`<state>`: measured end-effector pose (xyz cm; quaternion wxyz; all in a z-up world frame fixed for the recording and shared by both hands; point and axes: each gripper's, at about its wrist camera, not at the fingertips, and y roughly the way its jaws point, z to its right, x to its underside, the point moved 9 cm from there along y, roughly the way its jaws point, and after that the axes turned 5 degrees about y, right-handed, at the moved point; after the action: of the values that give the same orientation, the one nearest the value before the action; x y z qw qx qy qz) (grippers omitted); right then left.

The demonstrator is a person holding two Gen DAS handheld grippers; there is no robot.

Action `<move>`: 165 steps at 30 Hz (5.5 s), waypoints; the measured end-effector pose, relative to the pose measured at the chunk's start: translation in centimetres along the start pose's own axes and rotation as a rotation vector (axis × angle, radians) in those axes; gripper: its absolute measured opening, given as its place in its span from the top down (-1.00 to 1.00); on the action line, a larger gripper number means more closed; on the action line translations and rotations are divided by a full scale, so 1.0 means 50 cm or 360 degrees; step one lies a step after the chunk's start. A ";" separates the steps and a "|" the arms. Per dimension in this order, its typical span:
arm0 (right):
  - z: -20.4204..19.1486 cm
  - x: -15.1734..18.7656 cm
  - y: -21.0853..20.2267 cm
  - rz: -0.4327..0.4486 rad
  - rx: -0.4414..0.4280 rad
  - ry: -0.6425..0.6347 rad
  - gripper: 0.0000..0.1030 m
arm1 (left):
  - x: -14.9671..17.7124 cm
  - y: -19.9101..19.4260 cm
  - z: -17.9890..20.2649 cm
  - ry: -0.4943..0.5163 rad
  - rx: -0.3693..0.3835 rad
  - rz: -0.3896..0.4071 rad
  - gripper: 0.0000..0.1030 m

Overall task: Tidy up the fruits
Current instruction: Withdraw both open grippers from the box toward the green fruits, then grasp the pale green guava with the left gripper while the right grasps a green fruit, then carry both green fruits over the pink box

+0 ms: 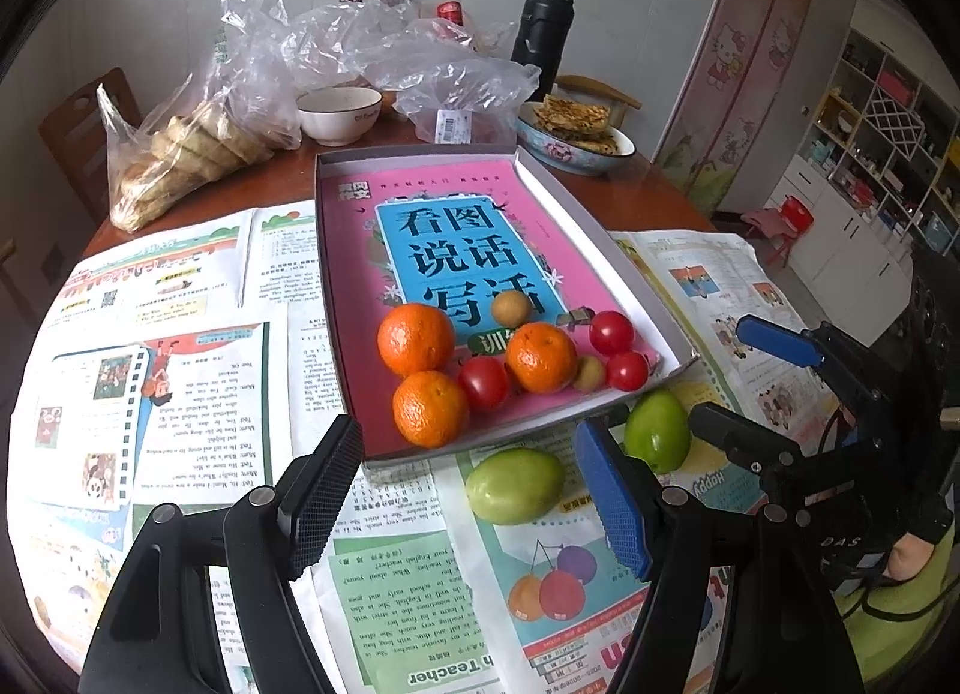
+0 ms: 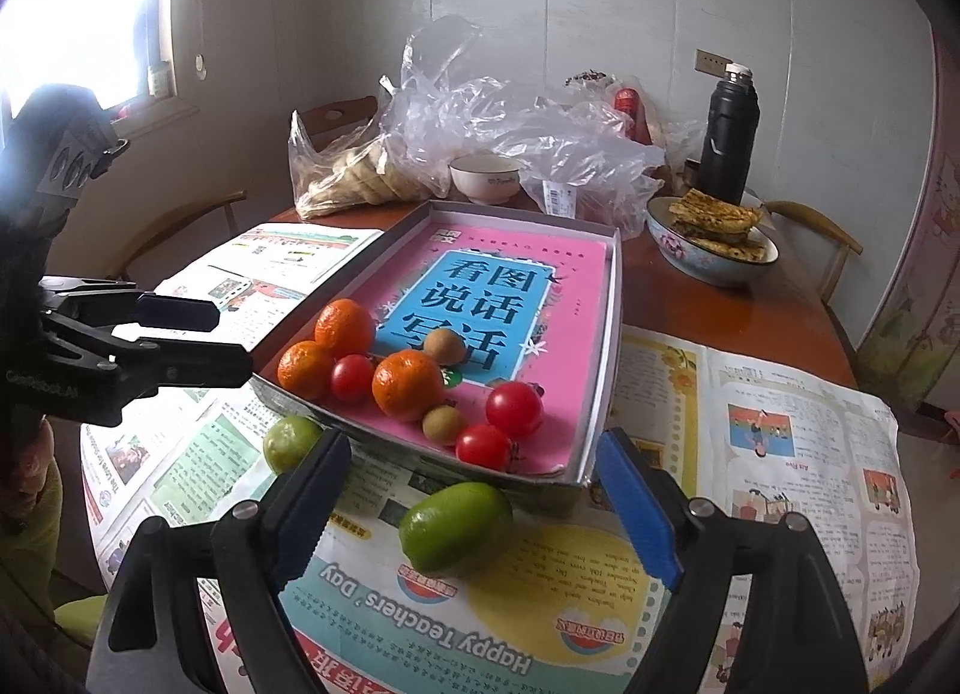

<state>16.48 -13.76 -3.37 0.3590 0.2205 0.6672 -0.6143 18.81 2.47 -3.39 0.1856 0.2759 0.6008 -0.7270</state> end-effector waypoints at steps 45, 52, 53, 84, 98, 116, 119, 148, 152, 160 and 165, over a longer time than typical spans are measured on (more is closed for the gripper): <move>-0.009 0.096 0.107 -0.0281 -0.0084 0.0006 -0.04 | 0.074 0.118 0.056 -0.0076 0.0275 -0.0214 -0.31; -0.013 0.097 0.101 -0.0257 -0.0120 0.0002 -0.03 | 0.078 0.134 0.059 -0.0084 0.0275 -0.0234 -0.24; -0.014 0.095 0.098 -0.0248 -0.0128 0.0005 -0.03 | 0.077 0.135 0.059 -0.0086 0.0274 -0.0235 -0.24; 0.029 -0.020 0.095 -0.0095 -0.0143 0.0034 -0.03 | -0.062 0.098 0.045 0.0001 0.0227 -0.0047 0.24; 0.057 -0.038 0.112 -0.0099 -0.0125 0.0067 -0.03 | -0.076 0.130 0.064 0.0056 0.0232 -0.0095 0.17; 0.064 -0.094 0.180 -0.0132 -0.0147 0.0036 -0.03 | -0.072 0.157 0.068 0.0062 0.0236 -0.0131 0.10; 0.058 -0.098 0.202 -0.0158 -0.0156 0.0020 -0.03 | -0.072 0.156 0.068 0.0063 0.0237 -0.0130 0.10; 0.051 -0.058 0.244 -0.0285 -0.0086 -0.0084 0.00 | -0.071 0.162 0.039 0.0028 0.0177 -0.0133 -0.07; 0.049 -0.056 0.239 -0.0276 -0.0090 -0.0080 -0.01 | -0.071 0.162 0.039 0.0027 0.0173 -0.0135 -0.07; 0.050 -0.054 0.217 -0.0254 -0.0102 -0.0081 -0.01 | -0.074 0.166 0.043 0.0036 0.0159 -0.0138 -0.09; 0.051 -0.051 0.209 -0.0251 -0.0093 -0.0089 -0.01 | -0.074 0.166 0.043 0.0038 0.0153 -0.0141 -0.10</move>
<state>26.34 -14.32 -8.34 0.3344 0.1395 0.6897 -0.6269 26.30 -1.59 -7.21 0.1325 0.2664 0.5790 -0.7591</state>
